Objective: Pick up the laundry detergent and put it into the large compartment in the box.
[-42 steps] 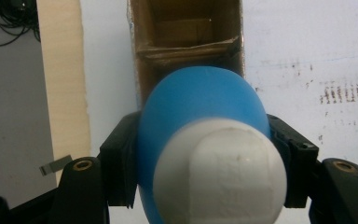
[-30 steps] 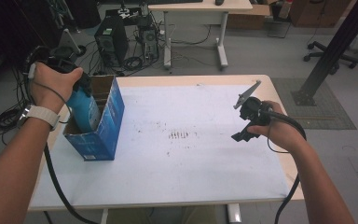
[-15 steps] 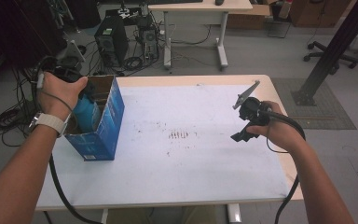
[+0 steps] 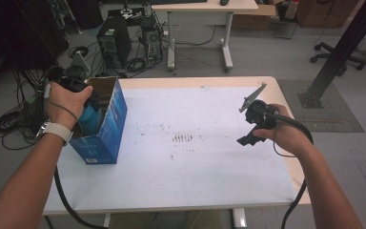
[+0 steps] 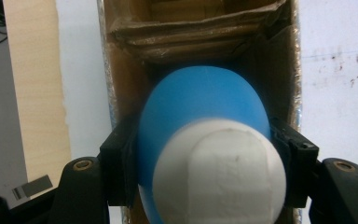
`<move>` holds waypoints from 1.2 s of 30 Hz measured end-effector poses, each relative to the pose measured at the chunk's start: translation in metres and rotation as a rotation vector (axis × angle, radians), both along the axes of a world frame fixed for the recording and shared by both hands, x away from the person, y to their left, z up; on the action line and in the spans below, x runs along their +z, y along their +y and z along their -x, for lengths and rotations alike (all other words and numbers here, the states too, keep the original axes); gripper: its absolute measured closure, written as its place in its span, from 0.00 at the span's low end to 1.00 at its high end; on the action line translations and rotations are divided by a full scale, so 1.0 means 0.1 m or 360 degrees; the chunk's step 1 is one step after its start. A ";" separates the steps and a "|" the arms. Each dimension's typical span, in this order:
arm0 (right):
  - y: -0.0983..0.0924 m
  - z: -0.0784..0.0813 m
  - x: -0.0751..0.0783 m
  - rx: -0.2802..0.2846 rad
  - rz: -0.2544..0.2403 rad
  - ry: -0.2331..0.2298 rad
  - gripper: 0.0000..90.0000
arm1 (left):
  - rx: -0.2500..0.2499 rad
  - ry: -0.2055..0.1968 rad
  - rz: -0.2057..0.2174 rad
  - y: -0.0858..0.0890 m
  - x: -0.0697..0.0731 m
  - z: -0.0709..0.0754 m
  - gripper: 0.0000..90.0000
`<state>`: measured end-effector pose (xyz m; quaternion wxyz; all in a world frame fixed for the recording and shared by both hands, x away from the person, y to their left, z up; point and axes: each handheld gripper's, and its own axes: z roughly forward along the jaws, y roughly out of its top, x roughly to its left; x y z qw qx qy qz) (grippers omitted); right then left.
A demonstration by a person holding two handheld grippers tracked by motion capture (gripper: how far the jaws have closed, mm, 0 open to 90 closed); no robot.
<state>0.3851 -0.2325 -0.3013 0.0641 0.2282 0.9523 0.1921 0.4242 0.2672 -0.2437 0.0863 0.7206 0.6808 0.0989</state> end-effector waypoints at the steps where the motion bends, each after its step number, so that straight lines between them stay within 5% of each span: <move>1: 0.00 0.00 0.00 -0.0001 0.0000 0.0000 0.12 | 0.0001 0.0003 0.0000 0.00 -0.01 0.00 0.42; 23: 0.00 0.00 -0.04 -0.0005 0.0001 0.0013 0.12 | 0.0014 0.0033 -0.0003 0.03 -0.32 -0.01 0.42; 36: 0.02 0.00 -0.06 -0.0002 -0.0003 0.0019 0.12 | 0.0008 0.0035 -0.0002 0.04 -0.33 -0.02 0.41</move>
